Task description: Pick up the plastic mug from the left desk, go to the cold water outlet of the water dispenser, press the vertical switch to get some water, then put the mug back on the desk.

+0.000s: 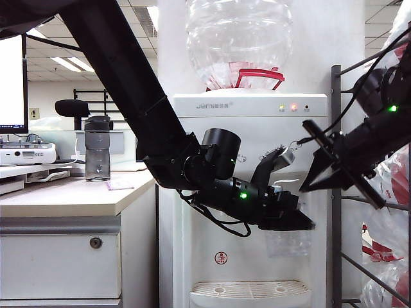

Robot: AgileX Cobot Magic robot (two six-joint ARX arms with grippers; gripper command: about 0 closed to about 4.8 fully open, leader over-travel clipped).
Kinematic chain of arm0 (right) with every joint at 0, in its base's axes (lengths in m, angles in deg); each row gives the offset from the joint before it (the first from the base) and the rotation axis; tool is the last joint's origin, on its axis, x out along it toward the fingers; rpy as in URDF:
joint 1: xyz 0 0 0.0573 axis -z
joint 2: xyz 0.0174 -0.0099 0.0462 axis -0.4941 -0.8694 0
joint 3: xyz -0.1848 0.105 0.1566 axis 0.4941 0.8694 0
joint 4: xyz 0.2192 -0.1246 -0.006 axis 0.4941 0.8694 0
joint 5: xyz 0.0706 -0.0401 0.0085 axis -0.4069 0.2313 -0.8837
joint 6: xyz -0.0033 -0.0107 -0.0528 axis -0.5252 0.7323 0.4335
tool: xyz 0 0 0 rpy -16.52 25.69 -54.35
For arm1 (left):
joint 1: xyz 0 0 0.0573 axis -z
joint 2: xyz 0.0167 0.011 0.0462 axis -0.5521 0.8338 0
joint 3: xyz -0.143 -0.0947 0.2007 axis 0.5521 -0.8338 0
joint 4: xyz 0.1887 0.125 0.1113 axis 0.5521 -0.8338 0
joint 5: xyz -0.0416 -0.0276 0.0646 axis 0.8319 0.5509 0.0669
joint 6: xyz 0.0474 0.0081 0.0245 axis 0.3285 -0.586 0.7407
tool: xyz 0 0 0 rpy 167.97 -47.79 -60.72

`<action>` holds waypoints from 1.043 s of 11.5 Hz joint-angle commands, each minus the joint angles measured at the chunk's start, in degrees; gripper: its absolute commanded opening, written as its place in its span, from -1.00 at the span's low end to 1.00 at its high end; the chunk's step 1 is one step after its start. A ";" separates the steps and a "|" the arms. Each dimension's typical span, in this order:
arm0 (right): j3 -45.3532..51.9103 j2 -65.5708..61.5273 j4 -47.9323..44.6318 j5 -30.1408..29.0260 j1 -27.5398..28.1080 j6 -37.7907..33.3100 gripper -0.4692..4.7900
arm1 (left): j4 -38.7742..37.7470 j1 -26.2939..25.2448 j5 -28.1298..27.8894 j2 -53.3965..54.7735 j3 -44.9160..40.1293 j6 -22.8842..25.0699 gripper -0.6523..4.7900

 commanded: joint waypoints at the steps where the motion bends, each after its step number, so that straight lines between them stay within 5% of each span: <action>1: -0.26 2.40 -0.42 -0.52 0.09 0.35 -0.84 | 1.38 0.09 0.39 -0.48 0.17 0.42 -0.78; 12: -0.61 3.08 -7.19 -2.27 0.11 4.26 -0.84 | 1.38 0.09 0.44 -0.48 0.22 0.39 -0.78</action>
